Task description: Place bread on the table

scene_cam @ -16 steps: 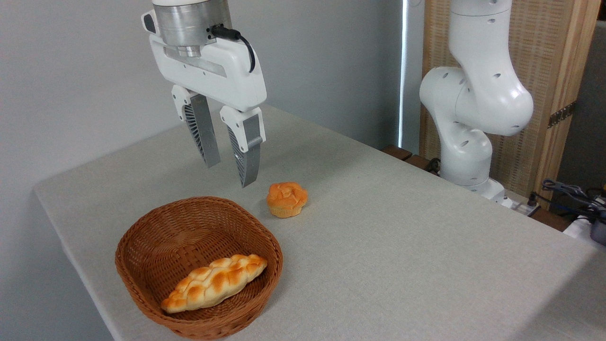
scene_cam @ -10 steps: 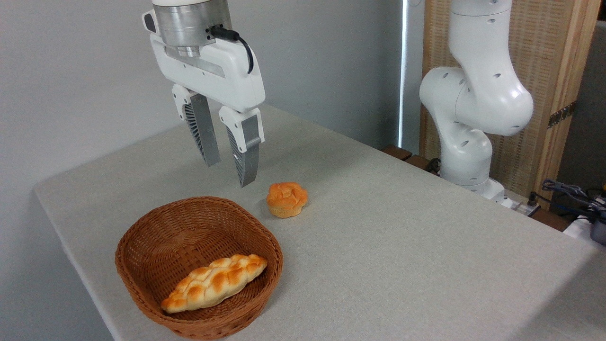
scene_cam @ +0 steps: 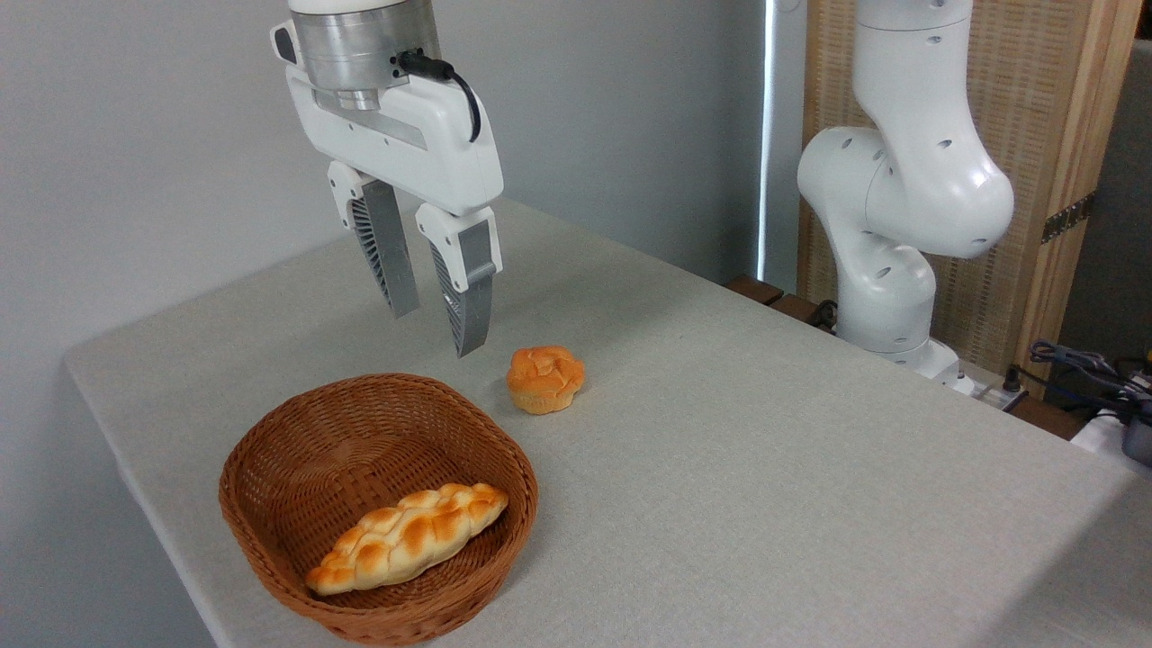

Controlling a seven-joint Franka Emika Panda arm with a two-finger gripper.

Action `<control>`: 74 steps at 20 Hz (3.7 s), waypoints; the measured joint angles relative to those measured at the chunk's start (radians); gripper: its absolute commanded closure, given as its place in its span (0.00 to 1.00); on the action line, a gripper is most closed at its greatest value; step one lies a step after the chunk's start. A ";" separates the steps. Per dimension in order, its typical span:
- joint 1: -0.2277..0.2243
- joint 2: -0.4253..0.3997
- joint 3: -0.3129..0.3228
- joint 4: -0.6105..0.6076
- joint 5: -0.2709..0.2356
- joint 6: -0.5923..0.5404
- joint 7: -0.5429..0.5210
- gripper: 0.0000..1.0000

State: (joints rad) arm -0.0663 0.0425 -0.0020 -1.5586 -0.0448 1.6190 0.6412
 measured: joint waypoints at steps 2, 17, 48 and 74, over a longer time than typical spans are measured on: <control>0.000 0.000 0.000 0.000 0.000 0.000 0.000 0.00; 0.033 0.022 0.002 -0.007 0.000 0.109 0.001 0.00; 0.043 0.153 -0.045 -0.261 0.000 0.468 0.002 0.00; 0.046 0.179 -0.050 -0.261 -0.022 0.469 0.075 0.49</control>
State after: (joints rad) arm -0.0207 0.2210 -0.0517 -1.8200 -0.0665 2.0880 0.7159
